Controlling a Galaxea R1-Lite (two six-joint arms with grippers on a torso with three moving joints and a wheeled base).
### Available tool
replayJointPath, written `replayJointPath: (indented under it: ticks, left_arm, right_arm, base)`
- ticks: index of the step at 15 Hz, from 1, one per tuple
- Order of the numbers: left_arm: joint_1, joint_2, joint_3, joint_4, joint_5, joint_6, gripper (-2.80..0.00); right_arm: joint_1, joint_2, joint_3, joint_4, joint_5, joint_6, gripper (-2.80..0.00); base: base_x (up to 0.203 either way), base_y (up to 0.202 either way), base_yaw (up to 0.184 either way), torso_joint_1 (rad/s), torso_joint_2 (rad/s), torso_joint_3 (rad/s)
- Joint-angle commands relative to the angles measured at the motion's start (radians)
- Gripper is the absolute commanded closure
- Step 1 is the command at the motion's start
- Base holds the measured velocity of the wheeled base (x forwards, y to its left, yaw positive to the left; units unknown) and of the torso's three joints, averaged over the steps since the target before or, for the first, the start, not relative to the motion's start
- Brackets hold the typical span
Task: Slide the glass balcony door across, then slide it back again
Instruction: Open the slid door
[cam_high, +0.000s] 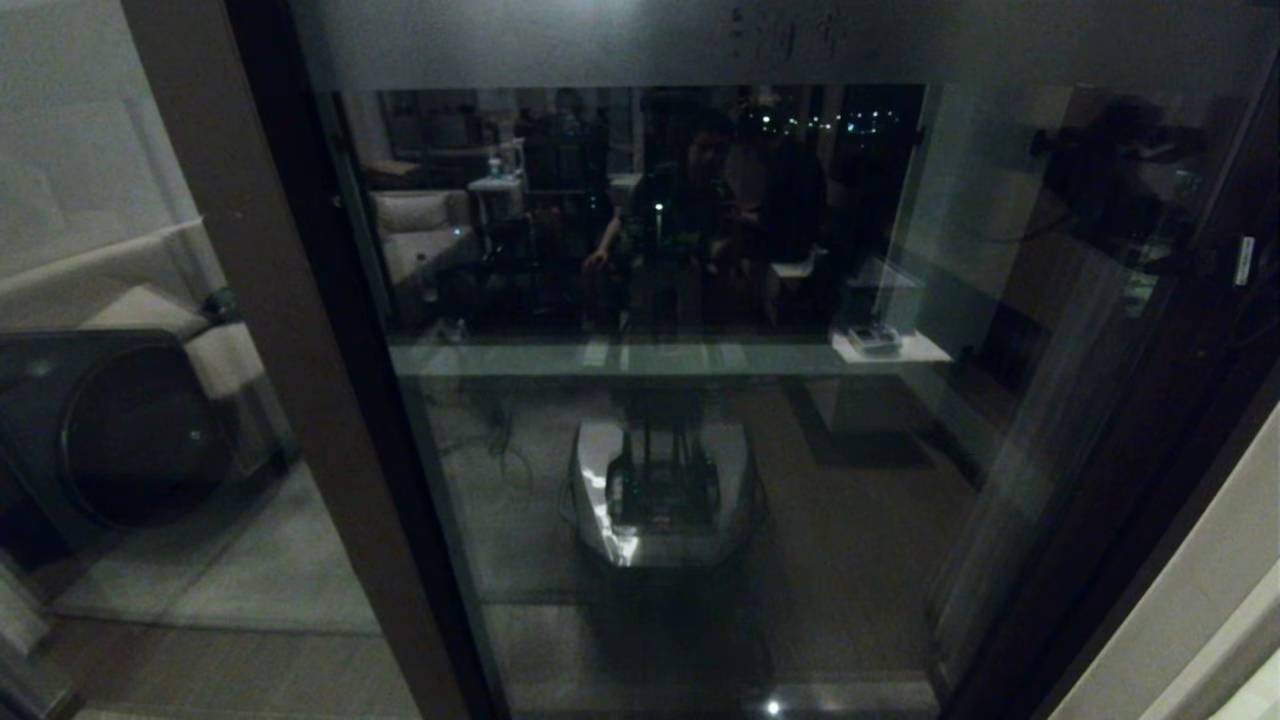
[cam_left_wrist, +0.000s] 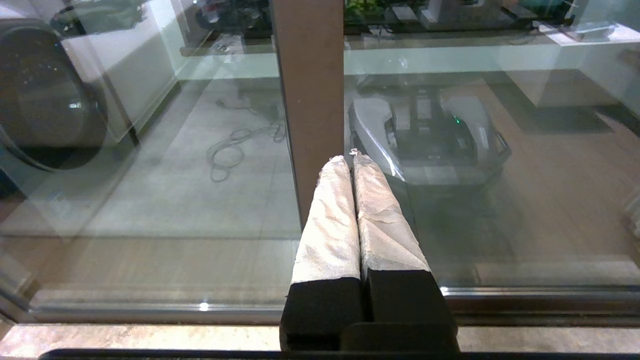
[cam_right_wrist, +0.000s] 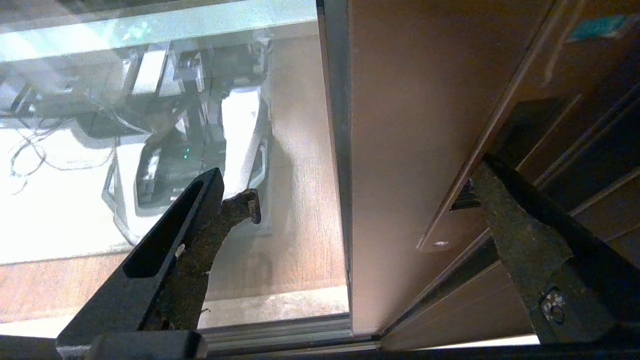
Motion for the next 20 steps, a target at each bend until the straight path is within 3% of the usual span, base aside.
replayJointPath:
  ticks: [1, 20]
  left_arm:
    - [0.0, 0.0, 0.0, 0.0, 0.0, 0.0, 0.0]
    - [0.0, 0.0, 0.0, 0.0, 0.0, 0.0, 0.0]
  right_arm:
    - [0.002, -0.001, 0.0, 0.002, 0.005, -0.001, -2.8]
    - [0.022, -0.011, 0.025, 0.0, 0.003, -0.005, -2.8]
  base:
    - [0.0, 0.0, 0.0, 0.0, 0.0, 0.0]
    - [0.0, 0.0, 0.0, 0.0, 0.0, 0.0]
